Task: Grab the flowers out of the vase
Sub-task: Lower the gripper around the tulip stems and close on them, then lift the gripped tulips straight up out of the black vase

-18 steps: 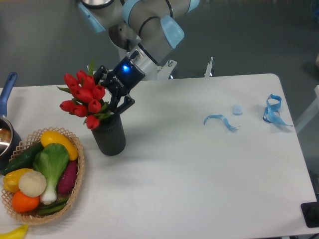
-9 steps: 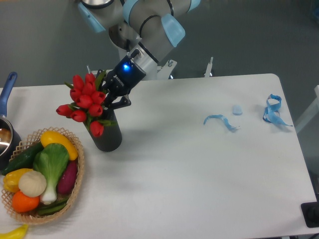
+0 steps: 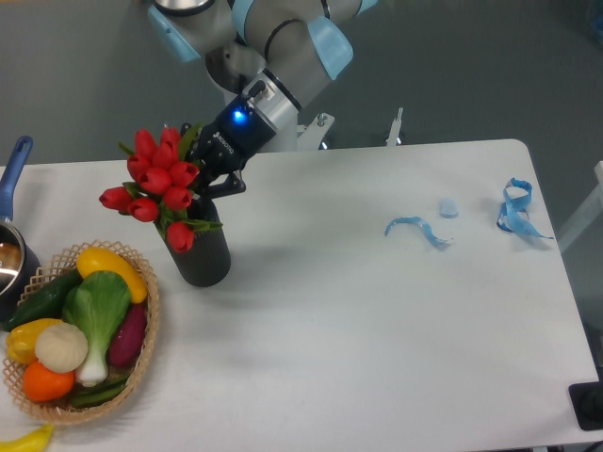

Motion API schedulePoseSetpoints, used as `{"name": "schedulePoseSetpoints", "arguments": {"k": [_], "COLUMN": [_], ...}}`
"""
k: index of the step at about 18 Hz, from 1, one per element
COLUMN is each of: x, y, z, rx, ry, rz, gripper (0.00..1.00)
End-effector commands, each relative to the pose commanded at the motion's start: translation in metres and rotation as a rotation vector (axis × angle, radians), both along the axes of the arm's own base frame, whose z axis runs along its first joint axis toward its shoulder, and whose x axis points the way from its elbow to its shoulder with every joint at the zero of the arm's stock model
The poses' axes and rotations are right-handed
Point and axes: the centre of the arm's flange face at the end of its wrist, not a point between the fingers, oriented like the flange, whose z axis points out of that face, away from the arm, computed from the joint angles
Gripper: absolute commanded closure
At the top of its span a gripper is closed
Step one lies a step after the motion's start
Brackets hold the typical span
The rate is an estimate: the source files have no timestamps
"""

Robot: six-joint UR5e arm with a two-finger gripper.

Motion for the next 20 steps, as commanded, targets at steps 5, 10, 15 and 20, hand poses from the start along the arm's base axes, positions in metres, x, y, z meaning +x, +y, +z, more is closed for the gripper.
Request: {"name": "schedulePoseSetpoints", "arguments": {"k": [5,10,15,20], "x": [-0.004,-0.008,-0.009,-0.019], "y": [-0.005,-0.011,-0.019,-0.023], "z": [0.021,0.041,0.056,0.085], "rx": [0.030,0.041,0.071,0.069], "ry": [-0.038,-0.061,-0.050,-0.078], "rz": [0.034,0.071,0.091,0.139], "gripper": [0.84,0.83,0.83,0.83]}}
